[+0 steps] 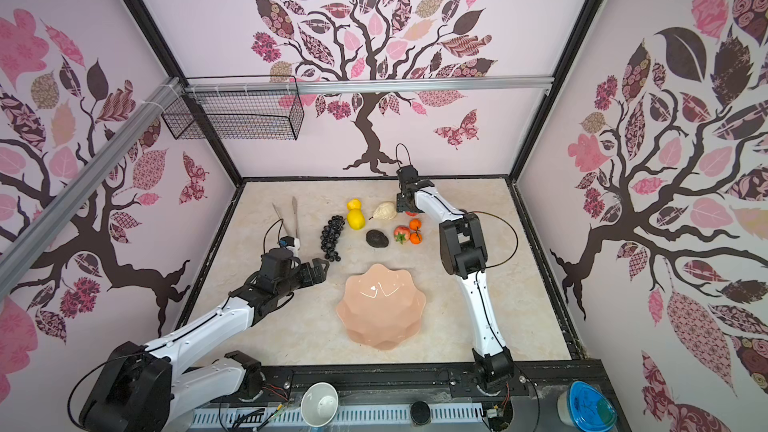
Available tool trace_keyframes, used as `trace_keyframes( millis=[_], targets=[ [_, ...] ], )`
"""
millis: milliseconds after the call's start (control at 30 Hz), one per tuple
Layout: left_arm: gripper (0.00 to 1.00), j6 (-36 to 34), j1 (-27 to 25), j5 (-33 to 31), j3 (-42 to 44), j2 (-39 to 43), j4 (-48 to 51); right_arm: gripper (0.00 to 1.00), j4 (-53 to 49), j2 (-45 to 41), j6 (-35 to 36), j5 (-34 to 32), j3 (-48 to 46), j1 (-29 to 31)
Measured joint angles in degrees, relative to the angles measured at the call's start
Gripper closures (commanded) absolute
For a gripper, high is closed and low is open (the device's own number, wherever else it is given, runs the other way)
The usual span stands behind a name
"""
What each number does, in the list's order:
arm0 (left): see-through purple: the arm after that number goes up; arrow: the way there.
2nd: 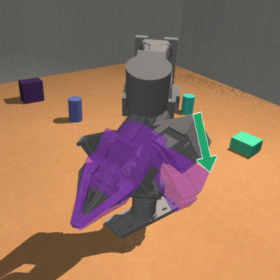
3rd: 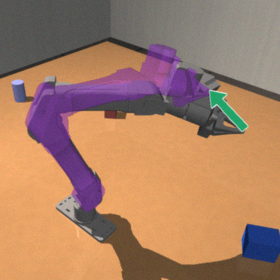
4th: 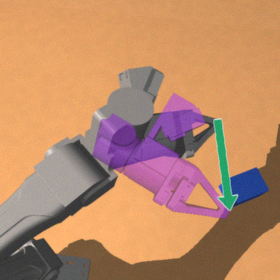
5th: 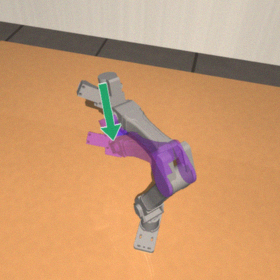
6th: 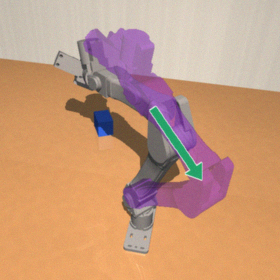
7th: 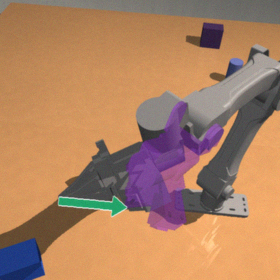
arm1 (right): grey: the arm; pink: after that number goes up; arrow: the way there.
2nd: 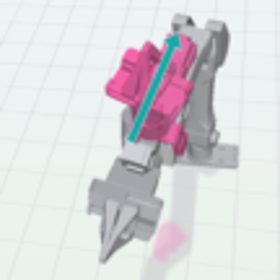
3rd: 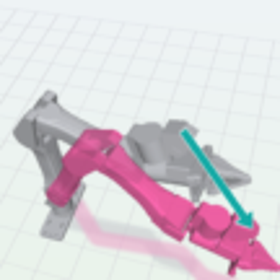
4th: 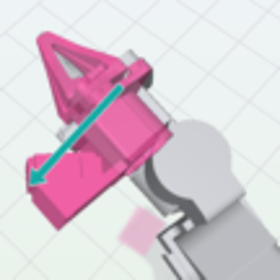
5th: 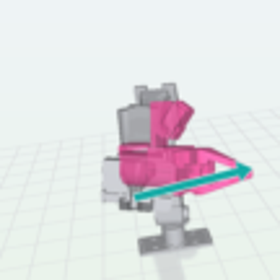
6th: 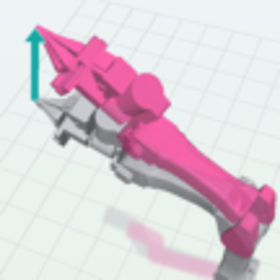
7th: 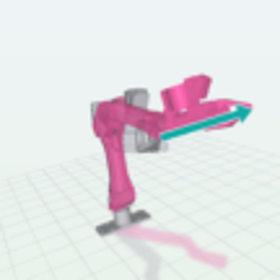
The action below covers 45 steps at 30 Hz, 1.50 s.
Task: Place and organize the fake fruits in the fruit bowl
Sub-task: 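Grasp the red apple with the right gripper and carry it toward the bowl, then pass the red apple from the right gripper to the left gripper above the bowl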
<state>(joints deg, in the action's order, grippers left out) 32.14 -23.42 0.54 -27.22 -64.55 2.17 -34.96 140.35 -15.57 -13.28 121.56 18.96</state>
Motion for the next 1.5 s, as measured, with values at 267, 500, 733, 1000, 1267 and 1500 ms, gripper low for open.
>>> trace_keyframes(
  millis=[267, 500, 733, 1000, 1267, 1500],
  targets=[
    [0.02, 0.0, 0.0, 0.0, 0.0, -0.59, -0.02, 0.26, -0.04, 0.0, 0.2, -0.39, 0.0, 0.02],
    [0.02, 0.0, 0.0, 0.07, 0.0, -1.2, -0.04, 0.26, 1.42, -2.34, 0.2, 0.11, -3.82, 0.2],
    [0.02, 0.22, 0.0, 1.14, 0.0, -1.66, -0.07, 0.26, 2.36, -12.74, 0.22, 1.22, -14.56, 1.95],
    [0.02, 5.55, 0.02, 6.47, -2.14, -1.46, 2.01, 0.25, 11.21, -35.76, 0.07, 2.91, -37.42, 8.46],
    [0.02, 13.25, -0.74, 15.56, -9.33, 1.33, 4.37, 0.26, 24.44, -54.69, -2.14, 11.61, -61.79, 14.75],
    [0.02, 18.62, -4.2, 22.71, -12.59, -0.26, 3.48, 0.26, 38.29, -63.17, -2.03, 18.49, -77.57, 20.96]
  ],
)
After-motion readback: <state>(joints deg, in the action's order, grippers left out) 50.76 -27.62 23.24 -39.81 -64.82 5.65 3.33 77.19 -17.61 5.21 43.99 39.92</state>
